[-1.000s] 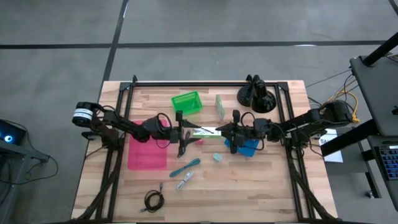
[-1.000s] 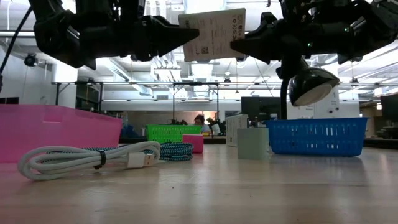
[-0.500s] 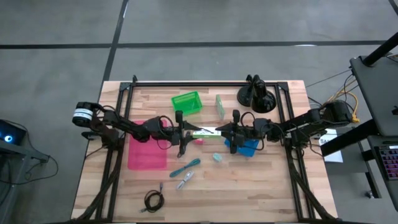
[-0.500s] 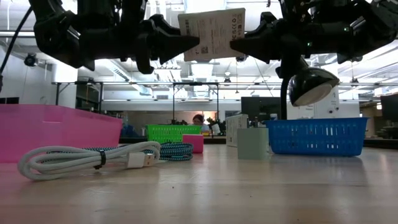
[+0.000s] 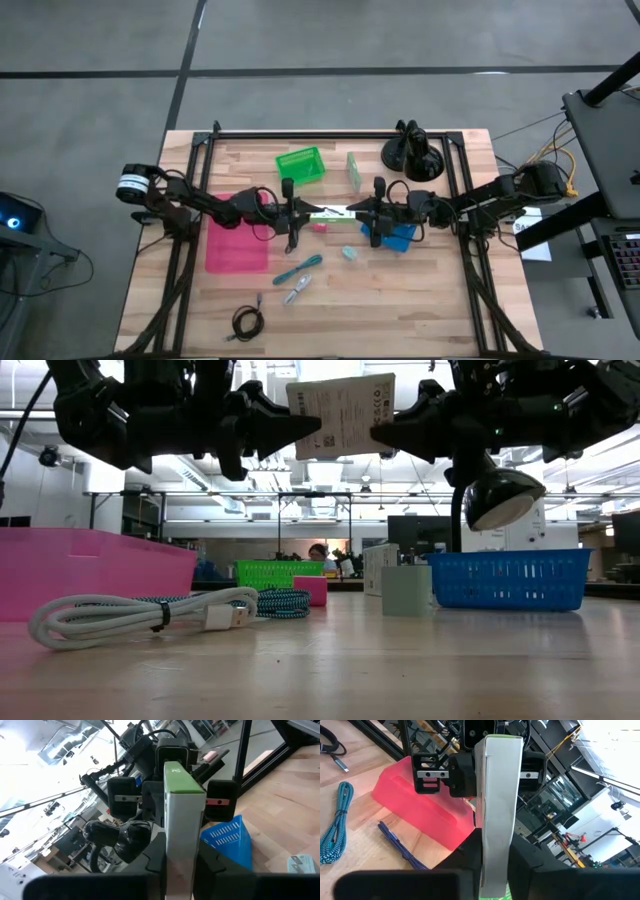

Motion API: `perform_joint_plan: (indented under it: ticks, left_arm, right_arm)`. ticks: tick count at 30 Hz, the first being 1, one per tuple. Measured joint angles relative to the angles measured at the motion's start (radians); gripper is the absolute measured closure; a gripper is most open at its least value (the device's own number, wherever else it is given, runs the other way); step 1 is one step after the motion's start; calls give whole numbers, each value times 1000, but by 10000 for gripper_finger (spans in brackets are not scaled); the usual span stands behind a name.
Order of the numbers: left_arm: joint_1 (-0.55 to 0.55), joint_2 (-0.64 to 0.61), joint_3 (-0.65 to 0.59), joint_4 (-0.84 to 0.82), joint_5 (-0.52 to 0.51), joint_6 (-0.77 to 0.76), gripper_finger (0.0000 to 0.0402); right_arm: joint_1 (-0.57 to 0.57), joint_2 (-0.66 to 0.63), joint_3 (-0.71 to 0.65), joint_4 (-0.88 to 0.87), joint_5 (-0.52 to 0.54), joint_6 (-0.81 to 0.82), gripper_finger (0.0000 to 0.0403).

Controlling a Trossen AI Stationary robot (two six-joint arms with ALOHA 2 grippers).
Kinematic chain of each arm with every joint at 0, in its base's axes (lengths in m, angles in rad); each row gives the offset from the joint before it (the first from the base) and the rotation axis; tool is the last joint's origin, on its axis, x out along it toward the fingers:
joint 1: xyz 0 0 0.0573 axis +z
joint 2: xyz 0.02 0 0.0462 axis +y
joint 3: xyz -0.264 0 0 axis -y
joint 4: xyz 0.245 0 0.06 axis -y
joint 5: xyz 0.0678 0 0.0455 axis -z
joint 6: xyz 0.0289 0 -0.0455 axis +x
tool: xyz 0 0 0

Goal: Pick and place items into bin
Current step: Put the bottom card reader box into the green bin

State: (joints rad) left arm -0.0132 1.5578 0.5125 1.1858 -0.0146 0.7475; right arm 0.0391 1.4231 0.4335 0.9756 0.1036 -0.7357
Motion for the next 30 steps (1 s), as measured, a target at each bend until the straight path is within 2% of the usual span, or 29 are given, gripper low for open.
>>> perform_joint_plan:
  ticks: [4,9,12,21,27,30]
  left_arm:
    - [0,0,-3,0,-5,-1,369]
    - [0,0,-4,1,-84,-1,369]
    - [0,0,-6,1,-114,1,369]
    - [0,-1,-11,1,-145,3,369]
    - [-4,-1,-20,-1,-242,78,369]
    - [-3,-10,-24,-10,-347,79,369]
  right_arm:
    - [-1,0,0,0,21,0,305]
    - [0,0,0,0,183,4,270]
    - [-1,0,-3,-1,219,4,258]
    - [0,-1,-4,-61,239,4,261]
    - [-2,-5,-2,-61,257,38,269]
    - [1,-12,-2,-61,315,65,272]
